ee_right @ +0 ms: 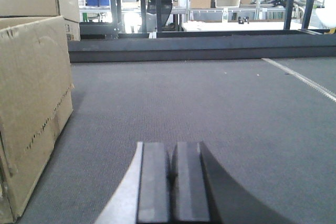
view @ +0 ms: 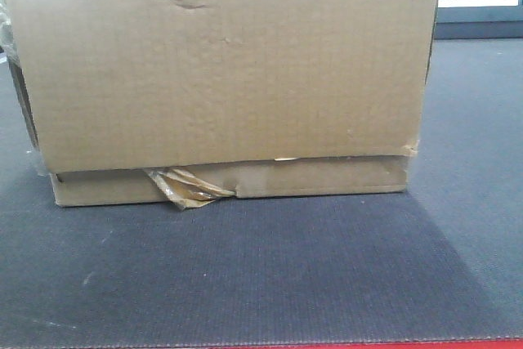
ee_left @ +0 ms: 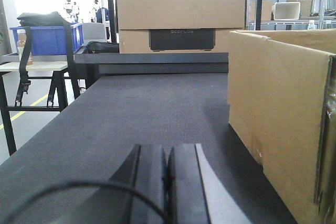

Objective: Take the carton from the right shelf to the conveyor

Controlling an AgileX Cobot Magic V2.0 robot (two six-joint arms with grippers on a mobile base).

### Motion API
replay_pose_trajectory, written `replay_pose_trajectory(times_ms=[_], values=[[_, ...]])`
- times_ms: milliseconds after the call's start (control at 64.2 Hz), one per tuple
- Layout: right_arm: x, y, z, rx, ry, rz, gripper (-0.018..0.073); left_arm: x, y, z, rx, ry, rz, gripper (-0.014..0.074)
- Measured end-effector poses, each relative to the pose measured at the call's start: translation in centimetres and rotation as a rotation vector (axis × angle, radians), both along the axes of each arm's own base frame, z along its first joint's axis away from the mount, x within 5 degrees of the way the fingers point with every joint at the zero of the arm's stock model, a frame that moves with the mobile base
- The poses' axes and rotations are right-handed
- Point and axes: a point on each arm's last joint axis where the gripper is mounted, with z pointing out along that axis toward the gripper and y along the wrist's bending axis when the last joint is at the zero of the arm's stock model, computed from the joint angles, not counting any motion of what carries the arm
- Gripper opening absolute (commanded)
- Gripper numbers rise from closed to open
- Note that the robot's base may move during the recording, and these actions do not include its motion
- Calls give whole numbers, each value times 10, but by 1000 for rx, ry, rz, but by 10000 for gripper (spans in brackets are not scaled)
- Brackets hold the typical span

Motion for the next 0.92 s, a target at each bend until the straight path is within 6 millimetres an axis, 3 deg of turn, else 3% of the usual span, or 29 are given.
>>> replay_pose_trajectory(times_ms=[919], values=[[0, 0, 0, -2, -2, 0, -75, 0, 0, 0, 0, 0, 0, -17]])
